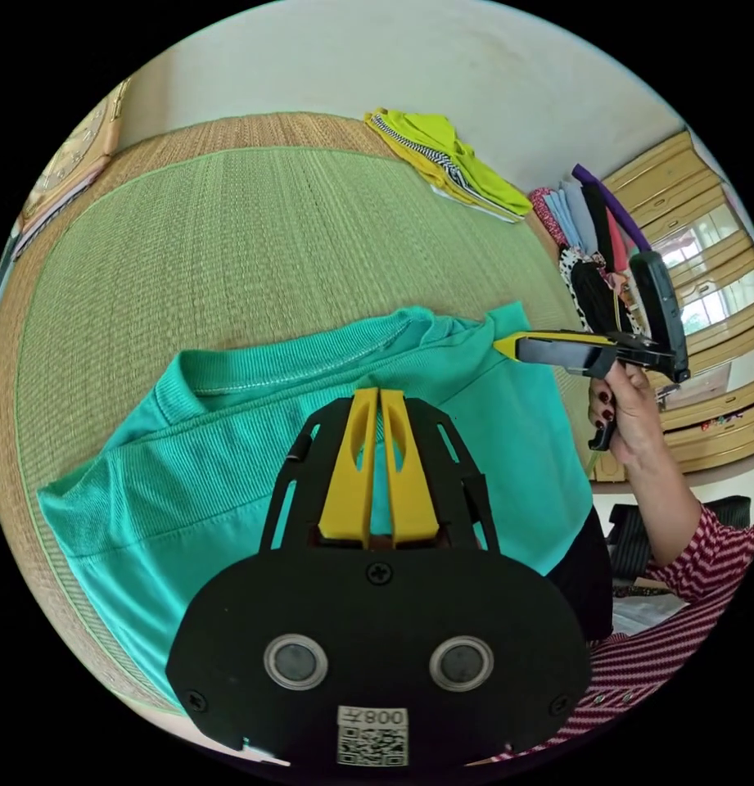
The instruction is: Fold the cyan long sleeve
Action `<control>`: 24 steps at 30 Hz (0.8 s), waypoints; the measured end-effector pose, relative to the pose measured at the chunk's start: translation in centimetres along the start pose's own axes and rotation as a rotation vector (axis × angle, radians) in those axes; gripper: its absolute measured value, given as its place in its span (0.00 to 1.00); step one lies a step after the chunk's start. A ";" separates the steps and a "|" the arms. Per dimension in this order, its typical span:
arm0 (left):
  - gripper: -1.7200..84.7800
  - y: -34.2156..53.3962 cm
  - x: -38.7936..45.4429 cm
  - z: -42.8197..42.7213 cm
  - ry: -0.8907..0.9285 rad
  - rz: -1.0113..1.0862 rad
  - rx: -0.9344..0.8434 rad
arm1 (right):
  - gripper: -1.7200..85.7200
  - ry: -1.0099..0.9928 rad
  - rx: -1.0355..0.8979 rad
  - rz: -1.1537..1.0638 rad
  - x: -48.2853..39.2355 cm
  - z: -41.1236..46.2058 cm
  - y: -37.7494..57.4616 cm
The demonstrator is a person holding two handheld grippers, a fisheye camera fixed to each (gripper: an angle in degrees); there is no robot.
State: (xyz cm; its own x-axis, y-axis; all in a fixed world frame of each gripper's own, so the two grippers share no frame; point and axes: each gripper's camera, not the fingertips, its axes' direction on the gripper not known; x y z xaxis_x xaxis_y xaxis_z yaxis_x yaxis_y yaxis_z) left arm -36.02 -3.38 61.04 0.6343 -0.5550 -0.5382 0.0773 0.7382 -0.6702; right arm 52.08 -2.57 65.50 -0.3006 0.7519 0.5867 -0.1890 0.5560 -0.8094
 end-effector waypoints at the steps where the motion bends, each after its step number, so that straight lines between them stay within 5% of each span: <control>1: 0.03 0.2 -0.2 -0.4 -0.001 -0.010 0.027 | 0.02 -0.007 0.001 0.003 0.2 -0.2 0.1; 24: 0.03 2.8 -6.0 -2.7 -0.028 -0.190 0.132 | 0.02 -0.118 0.054 0.058 2.0 -5.8 1.5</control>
State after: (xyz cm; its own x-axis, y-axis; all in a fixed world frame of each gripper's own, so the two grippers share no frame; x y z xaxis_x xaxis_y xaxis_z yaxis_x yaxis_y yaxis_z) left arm -41.72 1.01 61.00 0.6200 -0.6792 -0.3927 0.2964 0.6662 -0.6843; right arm 56.64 1.78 65.58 -0.4199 0.7335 0.5345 -0.2171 0.4907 -0.8439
